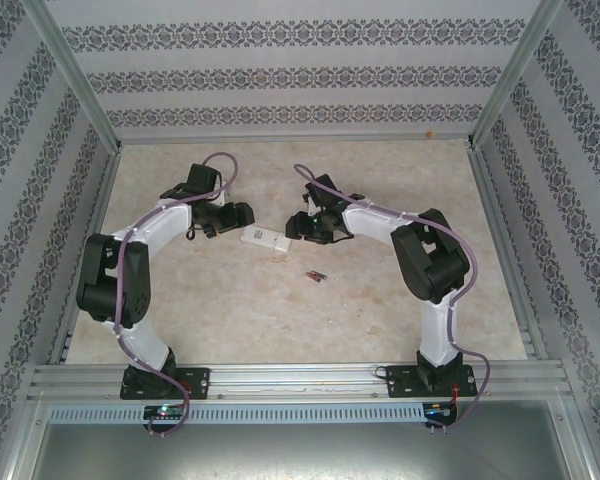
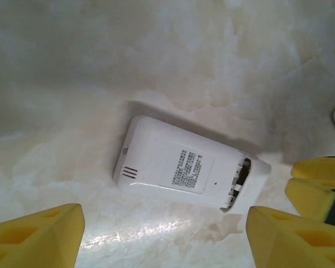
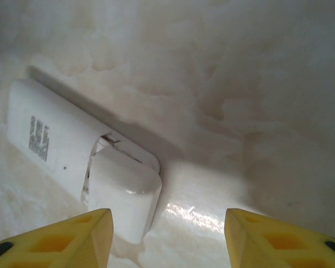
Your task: Load the batteries into the remote control
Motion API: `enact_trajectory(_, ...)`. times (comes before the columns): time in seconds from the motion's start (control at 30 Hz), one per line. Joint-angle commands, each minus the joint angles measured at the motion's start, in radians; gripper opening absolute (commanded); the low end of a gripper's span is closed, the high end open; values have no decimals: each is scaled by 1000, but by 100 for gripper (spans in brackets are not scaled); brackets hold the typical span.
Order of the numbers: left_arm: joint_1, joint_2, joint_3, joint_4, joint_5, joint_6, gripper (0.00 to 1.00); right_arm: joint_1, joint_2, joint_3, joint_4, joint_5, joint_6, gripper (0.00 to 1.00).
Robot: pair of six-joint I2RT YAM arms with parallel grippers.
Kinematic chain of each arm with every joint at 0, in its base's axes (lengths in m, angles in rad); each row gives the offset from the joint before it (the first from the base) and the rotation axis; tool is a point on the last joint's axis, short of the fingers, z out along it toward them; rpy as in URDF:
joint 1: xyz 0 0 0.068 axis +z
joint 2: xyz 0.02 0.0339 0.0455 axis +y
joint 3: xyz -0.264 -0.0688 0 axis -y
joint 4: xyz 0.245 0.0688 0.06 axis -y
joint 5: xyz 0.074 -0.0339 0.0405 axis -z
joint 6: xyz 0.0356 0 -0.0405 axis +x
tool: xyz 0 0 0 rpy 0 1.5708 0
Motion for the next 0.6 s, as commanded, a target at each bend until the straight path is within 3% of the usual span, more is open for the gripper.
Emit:
enact_trajectory(0.0,9,44,55,-57,-11,41,75,14,25,29,36,-13,60,52)
enact_trajectory(0.57,-38,227,75,-120,-88,86,64,32,90,111,-58,115,31,52)
